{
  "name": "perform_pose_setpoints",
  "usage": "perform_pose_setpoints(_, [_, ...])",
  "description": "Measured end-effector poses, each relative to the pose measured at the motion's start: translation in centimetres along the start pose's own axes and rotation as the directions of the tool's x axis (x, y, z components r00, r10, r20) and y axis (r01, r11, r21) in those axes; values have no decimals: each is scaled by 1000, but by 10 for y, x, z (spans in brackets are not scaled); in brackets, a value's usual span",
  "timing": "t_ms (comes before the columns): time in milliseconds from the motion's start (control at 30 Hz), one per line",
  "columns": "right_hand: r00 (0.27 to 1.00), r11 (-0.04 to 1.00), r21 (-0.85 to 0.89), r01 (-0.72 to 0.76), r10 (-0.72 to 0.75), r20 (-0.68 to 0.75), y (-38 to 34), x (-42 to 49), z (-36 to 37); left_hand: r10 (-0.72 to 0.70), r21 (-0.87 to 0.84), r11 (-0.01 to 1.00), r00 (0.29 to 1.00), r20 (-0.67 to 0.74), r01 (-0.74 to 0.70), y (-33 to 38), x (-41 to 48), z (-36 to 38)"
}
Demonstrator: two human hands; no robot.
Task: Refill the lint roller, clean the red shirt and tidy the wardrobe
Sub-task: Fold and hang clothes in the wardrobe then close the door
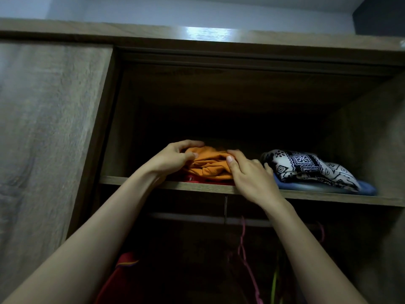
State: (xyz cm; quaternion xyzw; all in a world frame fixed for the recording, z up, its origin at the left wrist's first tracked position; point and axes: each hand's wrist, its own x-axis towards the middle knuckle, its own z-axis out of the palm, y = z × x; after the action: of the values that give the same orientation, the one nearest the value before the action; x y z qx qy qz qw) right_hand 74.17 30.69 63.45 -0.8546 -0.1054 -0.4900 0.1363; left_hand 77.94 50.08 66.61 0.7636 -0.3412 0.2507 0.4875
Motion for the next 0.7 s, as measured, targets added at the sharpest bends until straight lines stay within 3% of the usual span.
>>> perform_pose_setpoints(200, [992,979,170,109,-95,-87,5,0,-2,125,-173,977,992,1,-123,8,-14,0])
perform_pose_setpoints(400, [968,868,461,186,-82,-236,-9,-25,-15,190,-412,882,972,-138,-231,19,-46,7])
perform_pose_setpoints(533, [972,794,577,193,-74,-223,-10,-46,-6,85,-523,836,981,-172,-164,15,-64,14])
perform_pose_setpoints(700, [914,775,613,155,123,-386,-14,-64,12,-49,-516,856,999,-4,40,19,-70,24])
